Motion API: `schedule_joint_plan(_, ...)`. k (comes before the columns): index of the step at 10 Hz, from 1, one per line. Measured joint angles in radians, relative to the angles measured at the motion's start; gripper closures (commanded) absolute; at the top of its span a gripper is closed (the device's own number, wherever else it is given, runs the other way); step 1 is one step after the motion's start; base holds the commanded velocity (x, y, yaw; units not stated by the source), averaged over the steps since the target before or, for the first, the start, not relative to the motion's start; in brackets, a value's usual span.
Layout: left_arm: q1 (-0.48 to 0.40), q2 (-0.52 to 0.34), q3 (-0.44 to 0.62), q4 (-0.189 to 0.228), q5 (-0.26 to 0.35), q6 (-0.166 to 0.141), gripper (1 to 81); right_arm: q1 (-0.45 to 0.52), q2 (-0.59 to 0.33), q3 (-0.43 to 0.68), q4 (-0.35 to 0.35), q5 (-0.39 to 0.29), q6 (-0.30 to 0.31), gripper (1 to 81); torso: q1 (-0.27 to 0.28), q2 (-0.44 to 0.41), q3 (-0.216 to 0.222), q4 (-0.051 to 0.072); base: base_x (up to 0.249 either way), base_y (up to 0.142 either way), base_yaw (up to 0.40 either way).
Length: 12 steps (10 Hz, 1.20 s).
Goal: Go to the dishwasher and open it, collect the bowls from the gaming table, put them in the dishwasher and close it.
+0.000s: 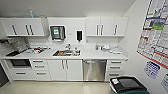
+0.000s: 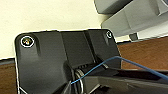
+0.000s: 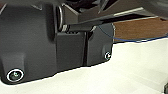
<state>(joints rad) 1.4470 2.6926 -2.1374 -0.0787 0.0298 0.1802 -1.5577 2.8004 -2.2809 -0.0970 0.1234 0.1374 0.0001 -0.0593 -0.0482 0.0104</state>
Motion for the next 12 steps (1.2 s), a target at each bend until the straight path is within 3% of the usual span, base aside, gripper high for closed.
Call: schedule_joint_plan(12, -0.010, 0.005, -0.004, 0.000, -0.003, 0.000, 1.0, 0.006, -0.002, -0.005, 0.000, 0.004, 0.000, 1.0, 0.000, 0.000, 0.000, 0.000, 0.105, 0.000, 0.000)
